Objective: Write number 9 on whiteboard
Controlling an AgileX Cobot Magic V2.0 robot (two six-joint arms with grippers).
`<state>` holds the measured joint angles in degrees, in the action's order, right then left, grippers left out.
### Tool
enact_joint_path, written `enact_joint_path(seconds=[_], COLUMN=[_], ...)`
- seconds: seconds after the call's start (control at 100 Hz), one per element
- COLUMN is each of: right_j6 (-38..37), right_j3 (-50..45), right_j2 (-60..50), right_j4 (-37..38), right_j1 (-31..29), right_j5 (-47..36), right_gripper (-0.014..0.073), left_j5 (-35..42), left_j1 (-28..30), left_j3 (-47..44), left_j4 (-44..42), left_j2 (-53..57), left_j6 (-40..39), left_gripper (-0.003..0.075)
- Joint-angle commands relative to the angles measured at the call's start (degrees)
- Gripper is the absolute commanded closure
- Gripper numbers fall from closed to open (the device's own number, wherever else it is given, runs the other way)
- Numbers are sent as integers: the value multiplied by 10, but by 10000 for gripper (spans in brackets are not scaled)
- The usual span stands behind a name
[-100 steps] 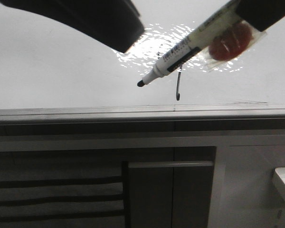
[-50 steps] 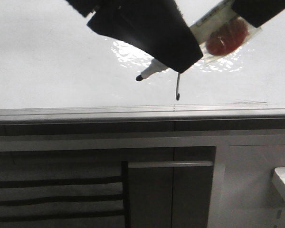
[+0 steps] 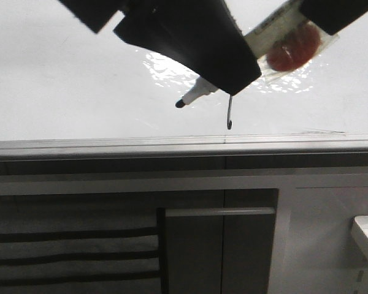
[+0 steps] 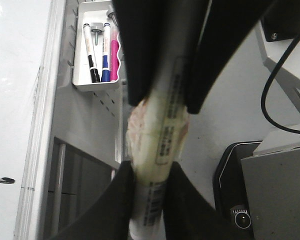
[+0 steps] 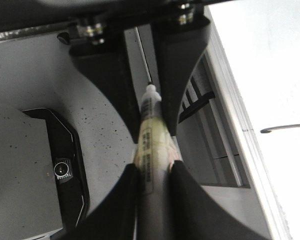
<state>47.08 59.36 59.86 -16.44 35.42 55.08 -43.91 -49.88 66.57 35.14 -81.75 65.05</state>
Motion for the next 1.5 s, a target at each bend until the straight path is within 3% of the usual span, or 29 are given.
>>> enact_joint_path(seconds=[0.0,0.1,0.22,0.34,0.48,0.65,0.85,1.01,1.49], right_j6=[4,-28,-113,-190,-218,-220,-221,-221,-221], right_j3=[20,31,57,63,58,40,15,3,3], right_j2=[-9,-21,-54,-100,-146,-169,-170,-170,-169], right_j4=[-2,38,111,158,173,173,173,173,173], right_j1=[0,-10,-31,-54,-74,-77,-77,-77,-77], right_j5=[-26,-17,15,20,22,22,14,12,-8], right_gripper=[377,237,218,218,218,218,218,218,219], left_j5=[31,30,34,32,4,55,194,263,264], left_j1=[0,1,2,16,73,178,292,334,336], left_j3=[20,20,20,20,14,-48,-127,-156,-156], left_j4=[28,11,-82,-219,-341,-415,-401,-391,-378], left_j2=[16,18,30,51,76,108,118,117,79], left_j6=[-23,-34,-114,-294,-509,-672,-730,-732,-732], left_gripper=[741,741,741,741,741,741,741,741,726])
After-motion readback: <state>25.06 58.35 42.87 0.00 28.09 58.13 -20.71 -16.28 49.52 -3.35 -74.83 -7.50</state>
